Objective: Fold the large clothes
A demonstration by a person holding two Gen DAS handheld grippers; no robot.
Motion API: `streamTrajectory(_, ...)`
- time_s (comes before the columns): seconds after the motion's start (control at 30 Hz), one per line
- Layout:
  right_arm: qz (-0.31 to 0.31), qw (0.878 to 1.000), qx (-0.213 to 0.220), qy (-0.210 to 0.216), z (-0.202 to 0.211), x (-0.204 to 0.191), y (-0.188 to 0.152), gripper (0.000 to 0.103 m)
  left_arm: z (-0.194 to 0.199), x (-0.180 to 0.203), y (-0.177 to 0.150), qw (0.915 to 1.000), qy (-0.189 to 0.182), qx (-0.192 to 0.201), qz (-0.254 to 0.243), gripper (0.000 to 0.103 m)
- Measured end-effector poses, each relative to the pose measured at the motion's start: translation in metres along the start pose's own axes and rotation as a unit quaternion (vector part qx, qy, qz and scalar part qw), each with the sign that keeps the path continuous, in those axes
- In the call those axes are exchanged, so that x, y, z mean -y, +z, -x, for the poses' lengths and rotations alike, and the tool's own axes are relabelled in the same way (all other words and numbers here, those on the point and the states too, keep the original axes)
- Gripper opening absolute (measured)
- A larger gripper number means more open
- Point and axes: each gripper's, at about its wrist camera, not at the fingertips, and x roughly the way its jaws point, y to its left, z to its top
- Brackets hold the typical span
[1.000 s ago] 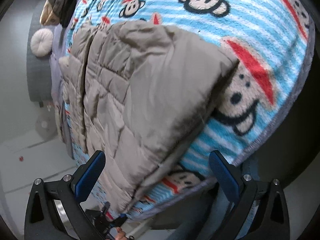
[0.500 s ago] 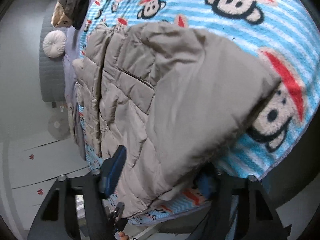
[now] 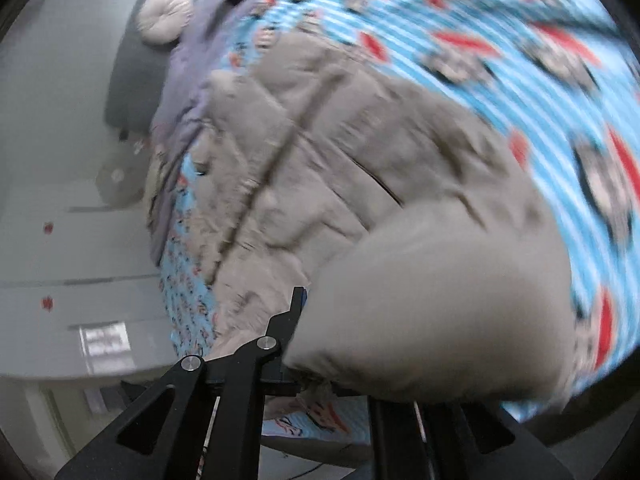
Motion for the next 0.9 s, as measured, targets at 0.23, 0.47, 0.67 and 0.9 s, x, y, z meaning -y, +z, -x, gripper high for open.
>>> streamTrajectory(0.23, 0.115, 0.993, 0.002, 0.031, -0.008, -0.093, 0.098, 0.010, -0.002, 0.055, 0.091, 0.9957, 0.031, 0.086, -0.016, 0.015)
streamTrajectory(0.47, 0.165, 0.986, 0.002, -0.011, -0.067, -0.161, 0.199, 0.010, -0.079, 0.061, 0.179, 0.9903, 0.105, 0.085, -0.034, 0.015)
streamTrajectory(0.67, 0.151, 0.987, -0.007, -0.063, -0.141, -0.159, 0.239, 0.010, -0.156, 0.039, 0.213, 0.9884, 0.138, 0.029, -0.056, 0.015)
streamTrajectory(0.9, 0.104, 0.990, -0.009, -0.097, -0.197, -0.130, 0.263, 0.010, -0.205, 0.026, 0.239, 0.9889, 0.140, -0.010, -0.048, 0.015)
